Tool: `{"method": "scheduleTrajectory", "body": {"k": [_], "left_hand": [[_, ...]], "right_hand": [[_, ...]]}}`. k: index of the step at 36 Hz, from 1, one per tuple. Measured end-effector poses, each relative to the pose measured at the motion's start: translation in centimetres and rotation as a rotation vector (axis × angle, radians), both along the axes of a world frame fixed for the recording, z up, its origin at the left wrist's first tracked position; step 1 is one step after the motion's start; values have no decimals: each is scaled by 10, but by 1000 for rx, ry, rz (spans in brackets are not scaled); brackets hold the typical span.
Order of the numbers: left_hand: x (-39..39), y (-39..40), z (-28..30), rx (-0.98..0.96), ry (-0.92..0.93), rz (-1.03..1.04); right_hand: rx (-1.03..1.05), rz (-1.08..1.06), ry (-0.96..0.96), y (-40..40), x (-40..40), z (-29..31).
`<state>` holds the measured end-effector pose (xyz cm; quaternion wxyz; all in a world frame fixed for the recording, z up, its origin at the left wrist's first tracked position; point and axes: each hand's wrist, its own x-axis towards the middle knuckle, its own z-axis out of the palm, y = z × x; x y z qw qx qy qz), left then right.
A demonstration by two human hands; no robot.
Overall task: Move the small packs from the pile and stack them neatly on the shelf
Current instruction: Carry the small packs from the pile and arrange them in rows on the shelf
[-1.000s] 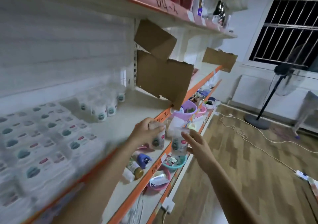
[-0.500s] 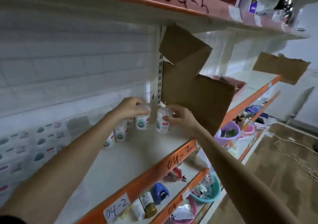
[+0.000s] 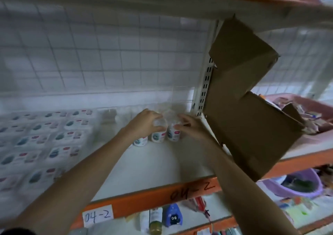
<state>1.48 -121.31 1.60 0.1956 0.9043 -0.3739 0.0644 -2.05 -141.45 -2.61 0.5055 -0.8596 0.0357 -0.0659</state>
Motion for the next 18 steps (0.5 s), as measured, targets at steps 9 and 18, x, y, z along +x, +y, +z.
{"method": "scheduleTrajectory", "body": {"k": [9, 18], "left_hand": [[4, 5, -16, 44, -98, 40], [7, 7, -21, 15, -112, 30]], "right_hand": [[-118, 29, -109, 0, 8, -4], [-67, 95, -65, 2, 9, 2]]}}
